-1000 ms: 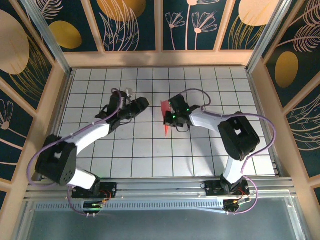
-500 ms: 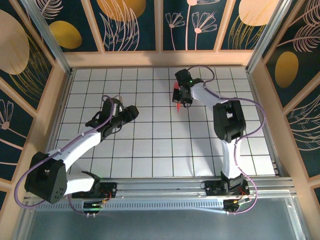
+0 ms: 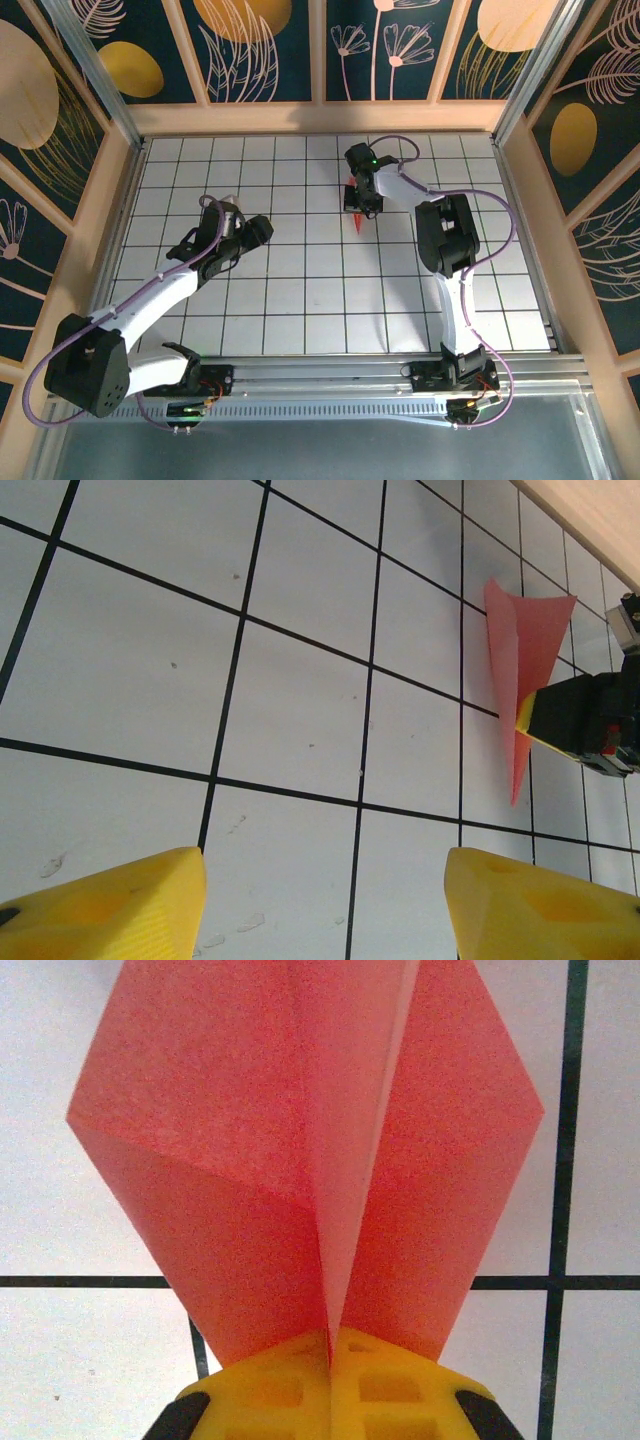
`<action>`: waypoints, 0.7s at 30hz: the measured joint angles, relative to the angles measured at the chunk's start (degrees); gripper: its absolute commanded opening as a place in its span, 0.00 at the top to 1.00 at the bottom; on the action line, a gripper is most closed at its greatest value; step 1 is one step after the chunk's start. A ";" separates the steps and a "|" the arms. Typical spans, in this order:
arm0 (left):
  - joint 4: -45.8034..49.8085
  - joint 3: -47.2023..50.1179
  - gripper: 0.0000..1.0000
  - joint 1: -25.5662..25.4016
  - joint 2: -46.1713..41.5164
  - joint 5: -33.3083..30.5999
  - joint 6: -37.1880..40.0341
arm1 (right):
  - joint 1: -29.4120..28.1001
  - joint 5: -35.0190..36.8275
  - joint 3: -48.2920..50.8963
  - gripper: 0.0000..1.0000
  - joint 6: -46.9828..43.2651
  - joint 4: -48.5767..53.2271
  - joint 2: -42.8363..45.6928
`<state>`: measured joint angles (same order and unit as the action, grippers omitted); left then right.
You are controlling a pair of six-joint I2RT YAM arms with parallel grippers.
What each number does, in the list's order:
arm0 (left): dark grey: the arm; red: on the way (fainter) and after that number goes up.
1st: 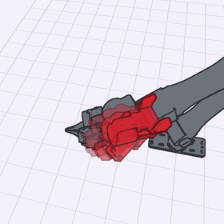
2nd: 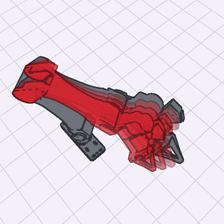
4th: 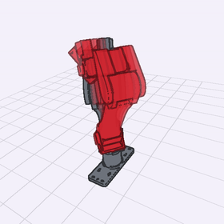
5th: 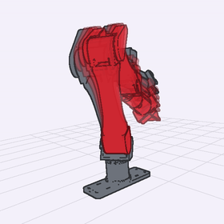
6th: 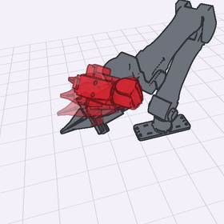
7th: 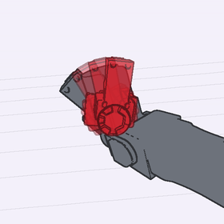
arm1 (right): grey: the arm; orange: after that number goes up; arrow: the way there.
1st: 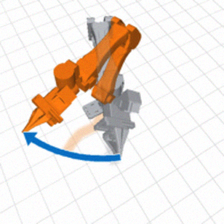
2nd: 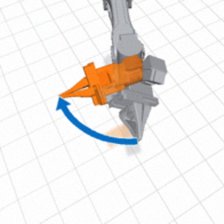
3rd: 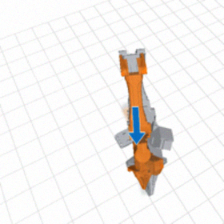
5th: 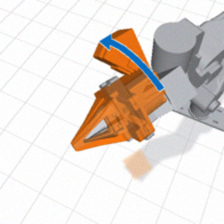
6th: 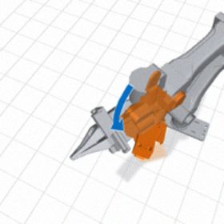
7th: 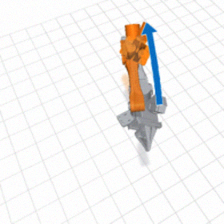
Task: Fold a paper plane with a square sheet of paper (fold left side to right side)
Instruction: Place the paper plane at the top-center of the table.
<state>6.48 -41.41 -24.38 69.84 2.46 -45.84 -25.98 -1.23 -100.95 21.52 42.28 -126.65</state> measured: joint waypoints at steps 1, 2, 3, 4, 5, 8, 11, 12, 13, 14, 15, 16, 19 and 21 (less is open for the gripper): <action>0.00 0.00 0.36 0.00 0.20 0.00 0.00 | 0.00 0.17 0.02 0.97 0.02 0.00 -0.04; 0.00 0.00 0.36 0.00 0.37 0.00 0.00 | -0.04 0.22 0.07 0.97 0.04 -0.02 -0.11; 0.02 0.00 0.36 0.00 0.57 0.02 0.00 | -0.04 0.35 0.15 0.96 0.07 -0.04 -0.17; 0.00 0.00 0.36 0.00 0.74 0.02 0.00 | -0.07 0.35 0.37 0.96 0.22 -0.20 -0.26; 0.00 0.00 0.36 0.00 0.85 0.02 0.00 | -0.11 0.35 0.59 0.96 0.24 -0.33 -0.28; 0.00 0.00 0.36 0.00 1.16 0.02 -0.02 | -0.24 0.39 0.90 0.96 0.44 -0.63 -0.59; 0.00 0.00 0.36 0.00 1.25 0.02 -0.02 | -0.39 0.79 1.36 0.96 0.90 -1.20 -0.59; 0.00 0.00 0.36 0.00 1.29 0.04 -0.02 | -0.48 0.85 1.53 0.95 1.14 -1.42 -0.59; 0.00 0.00 0.36 0.00 1.38 0.04 -0.02 | -0.57 0.83 1.88 0.93 1.33 -1.73 -0.59; 0.00 0.00 0.35 0.00 1.51 0.04 -0.02 | -0.68 0.85 2.27 0.92 1.49 -1.95 -0.59; 0.00 0.00 0.35 0.00 1.73 0.07 -0.02 | -0.83 1.03 2.67 0.91 1.57 -2.14 -0.59; 0.00 0.00 0.35 0.00 1.88 0.11 -0.02 | -0.96 1.22 2.80 0.91 1.73 -2.34 -0.59; 0.00 0.00 0.35 0.00 2.23 0.28 -0.02 | -1.14 1.68 2.93 0.88 1.90 -2.58 -0.59; -0.02 0.00 0.35 0.00 2.25 0.44 -0.02 | -1.20 1.95 2.99 0.85 2.01 -2.62 -0.59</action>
<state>6.46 -41.41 -24.38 72.10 2.90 -45.87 -27.18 0.71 -97.95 23.53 39.66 -127.24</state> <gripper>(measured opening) 0.644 0.129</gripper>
